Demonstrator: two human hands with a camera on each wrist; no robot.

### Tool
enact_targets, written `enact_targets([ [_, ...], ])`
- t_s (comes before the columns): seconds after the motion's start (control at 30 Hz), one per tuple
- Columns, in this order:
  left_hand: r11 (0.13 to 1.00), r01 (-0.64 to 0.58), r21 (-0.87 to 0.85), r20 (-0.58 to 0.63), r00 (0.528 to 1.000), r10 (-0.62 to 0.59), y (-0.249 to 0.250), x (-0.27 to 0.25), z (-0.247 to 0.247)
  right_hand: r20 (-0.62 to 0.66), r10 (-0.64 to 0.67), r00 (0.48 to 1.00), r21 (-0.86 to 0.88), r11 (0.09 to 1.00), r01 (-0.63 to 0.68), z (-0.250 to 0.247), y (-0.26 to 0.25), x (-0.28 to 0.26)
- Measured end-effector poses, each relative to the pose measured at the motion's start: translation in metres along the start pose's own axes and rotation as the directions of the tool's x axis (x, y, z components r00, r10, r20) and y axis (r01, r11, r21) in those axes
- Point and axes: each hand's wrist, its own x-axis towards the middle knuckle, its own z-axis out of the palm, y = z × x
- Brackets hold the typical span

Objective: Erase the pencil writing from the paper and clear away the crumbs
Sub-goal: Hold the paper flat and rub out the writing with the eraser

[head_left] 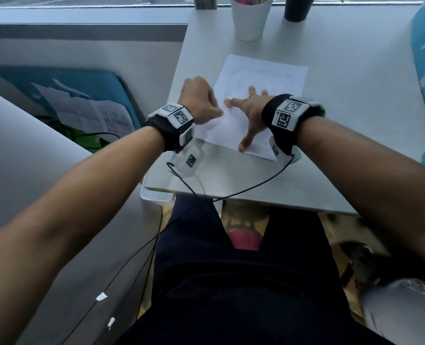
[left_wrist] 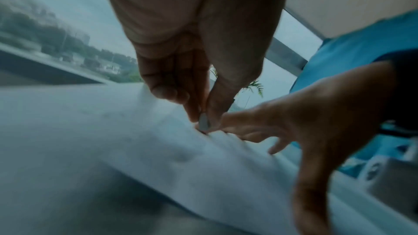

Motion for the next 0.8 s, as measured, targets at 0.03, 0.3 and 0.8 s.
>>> enact_targets([
  [0.03,1.000,-0.007,-0.018,0.029,1.000,0.007,0.005,-0.004,0.006,-0.002,-0.002,1.000,-0.004,1.000,0.001,0.000,0.000,0.000],
  [0.3,0.994,0.081,0.070,-0.003,0.997,-0.081,-0.013,0.001,-0.002,-0.016,-0.016,1.000,0.000,1.000,0.016,0.003,0.002,-0.002],
  [0.8,0.988,-0.151,-0.016,0.003,0.989,0.151,0.017,0.000,0.007,0.051,-0.038,0.998,-0.100,0.994,0.043,-0.004,0.027,-0.014],
])
